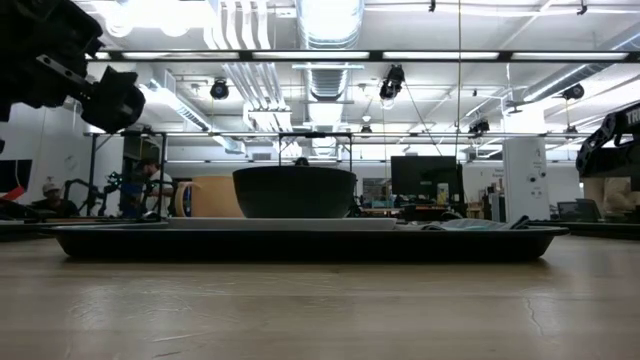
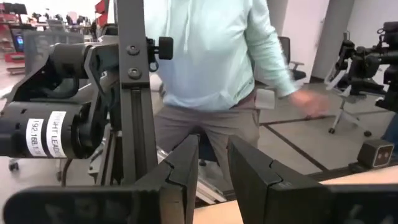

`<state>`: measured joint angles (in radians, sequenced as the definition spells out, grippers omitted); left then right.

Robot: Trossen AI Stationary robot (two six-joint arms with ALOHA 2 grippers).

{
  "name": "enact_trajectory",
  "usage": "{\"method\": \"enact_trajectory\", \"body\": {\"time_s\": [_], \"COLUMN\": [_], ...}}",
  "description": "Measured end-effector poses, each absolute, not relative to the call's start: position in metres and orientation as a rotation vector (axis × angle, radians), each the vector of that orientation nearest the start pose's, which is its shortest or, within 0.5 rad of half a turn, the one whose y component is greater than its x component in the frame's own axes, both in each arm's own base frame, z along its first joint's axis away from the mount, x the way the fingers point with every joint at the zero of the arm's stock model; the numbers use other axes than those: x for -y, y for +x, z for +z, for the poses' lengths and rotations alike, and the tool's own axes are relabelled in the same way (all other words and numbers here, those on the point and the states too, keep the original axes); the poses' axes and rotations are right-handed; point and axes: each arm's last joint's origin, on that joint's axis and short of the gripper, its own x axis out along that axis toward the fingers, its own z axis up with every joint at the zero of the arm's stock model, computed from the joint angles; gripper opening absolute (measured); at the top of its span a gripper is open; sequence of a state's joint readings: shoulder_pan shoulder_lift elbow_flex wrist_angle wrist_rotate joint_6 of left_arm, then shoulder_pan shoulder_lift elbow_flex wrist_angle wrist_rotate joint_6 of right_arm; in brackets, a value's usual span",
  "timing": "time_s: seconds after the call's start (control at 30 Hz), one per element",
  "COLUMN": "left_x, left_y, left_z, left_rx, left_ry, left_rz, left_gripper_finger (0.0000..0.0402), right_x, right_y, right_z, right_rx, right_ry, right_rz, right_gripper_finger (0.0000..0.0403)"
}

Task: Set up tray
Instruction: Return to Home Position

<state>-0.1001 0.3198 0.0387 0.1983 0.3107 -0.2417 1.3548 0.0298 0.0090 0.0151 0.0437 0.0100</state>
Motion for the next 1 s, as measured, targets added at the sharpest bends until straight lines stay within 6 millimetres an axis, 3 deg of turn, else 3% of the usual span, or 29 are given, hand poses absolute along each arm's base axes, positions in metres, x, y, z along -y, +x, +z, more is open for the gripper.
{"method": "enact_trajectory", "body": {"time_s": [0.33, 0.6, 0.7, 0.87, 1.0], "left_x": [0.020, 0.019, 0.016, 0.008, 0.006], "left_y": [0.121, 0.122, 0.122, 0.120, 0.118], "left_z": [0.160, 0.156, 0.149, 0.140, 0.146], "left_rx": [-0.208, -0.229, -0.266, -0.297, -0.233], "left_ry": [-0.259, -0.166, -0.117, -0.135, -0.049], "left_rz": [-0.338, -0.330, -0.233, 0.071, 0.105], "left_gripper_finger": [0.0262, 0.0262, 0.0262, 0.0262, 0.0262], "right_x": [-0.096, -0.096, -0.096, -0.098, -0.098], "right_y": [0.023, 0.023, 0.022, 0.023, 0.023], "right_z": [0.170, 0.171, 0.166, 0.168, 0.168], "right_rx": [-0.149, -0.188, -0.243, -0.210, -0.211], "right_ry": [0.271, 0.336, 0.305, 0.302, 0.297], "right_rz": [1.299, 1.296, 1.290, 1.289, 1.291], "right_gripper_finger": [0.0086, 0.0079, 0.0074, 0.0074, 0.0080]}}
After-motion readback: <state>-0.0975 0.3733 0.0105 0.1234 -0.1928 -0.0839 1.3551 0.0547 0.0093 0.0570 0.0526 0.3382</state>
